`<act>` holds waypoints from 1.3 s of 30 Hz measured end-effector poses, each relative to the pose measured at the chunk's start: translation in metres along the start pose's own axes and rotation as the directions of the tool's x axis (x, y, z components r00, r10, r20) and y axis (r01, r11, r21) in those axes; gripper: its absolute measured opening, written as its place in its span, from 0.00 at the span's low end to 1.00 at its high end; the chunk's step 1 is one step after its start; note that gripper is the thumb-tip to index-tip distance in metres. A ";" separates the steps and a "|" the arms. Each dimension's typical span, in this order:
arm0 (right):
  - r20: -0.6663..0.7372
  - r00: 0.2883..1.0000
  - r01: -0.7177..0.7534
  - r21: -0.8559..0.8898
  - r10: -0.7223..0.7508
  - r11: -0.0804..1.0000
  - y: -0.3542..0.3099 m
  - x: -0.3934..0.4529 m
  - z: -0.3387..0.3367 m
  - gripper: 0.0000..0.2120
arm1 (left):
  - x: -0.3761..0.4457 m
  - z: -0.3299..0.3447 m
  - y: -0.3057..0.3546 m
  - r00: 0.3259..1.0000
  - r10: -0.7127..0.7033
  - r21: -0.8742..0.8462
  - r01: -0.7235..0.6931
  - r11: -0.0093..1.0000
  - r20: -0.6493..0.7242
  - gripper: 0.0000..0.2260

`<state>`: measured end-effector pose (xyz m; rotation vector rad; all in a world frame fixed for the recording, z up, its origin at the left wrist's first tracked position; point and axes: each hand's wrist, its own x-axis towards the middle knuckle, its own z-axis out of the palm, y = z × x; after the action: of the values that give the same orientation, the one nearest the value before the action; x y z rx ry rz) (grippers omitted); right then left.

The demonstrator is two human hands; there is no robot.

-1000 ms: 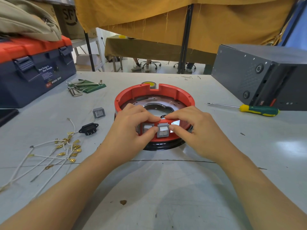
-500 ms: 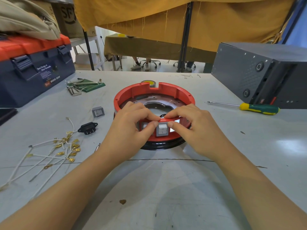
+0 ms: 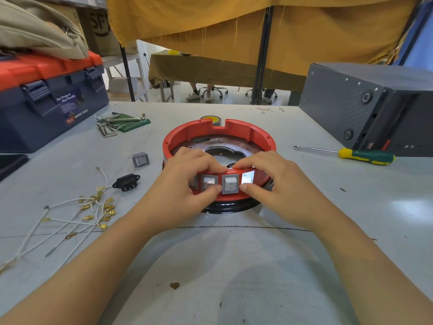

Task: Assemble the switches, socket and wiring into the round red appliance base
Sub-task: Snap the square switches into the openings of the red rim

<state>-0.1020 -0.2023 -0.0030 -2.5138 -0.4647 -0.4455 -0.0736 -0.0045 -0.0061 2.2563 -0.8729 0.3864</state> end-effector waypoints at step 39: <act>-0.121 0.992 -0.036 -0.072 0.027 0.997 -0.008 0.002 0.009 0.08 | 0.002 0.008 0.004 0.989 -0.031 0.019 0.034 0.999 -0.143 0.04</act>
<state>-0.1016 -0.1906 -0.0061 -2.5431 -0.3678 -0.6084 -0.0751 -0.0134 -0.0092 2.2292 -0.7602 0.5370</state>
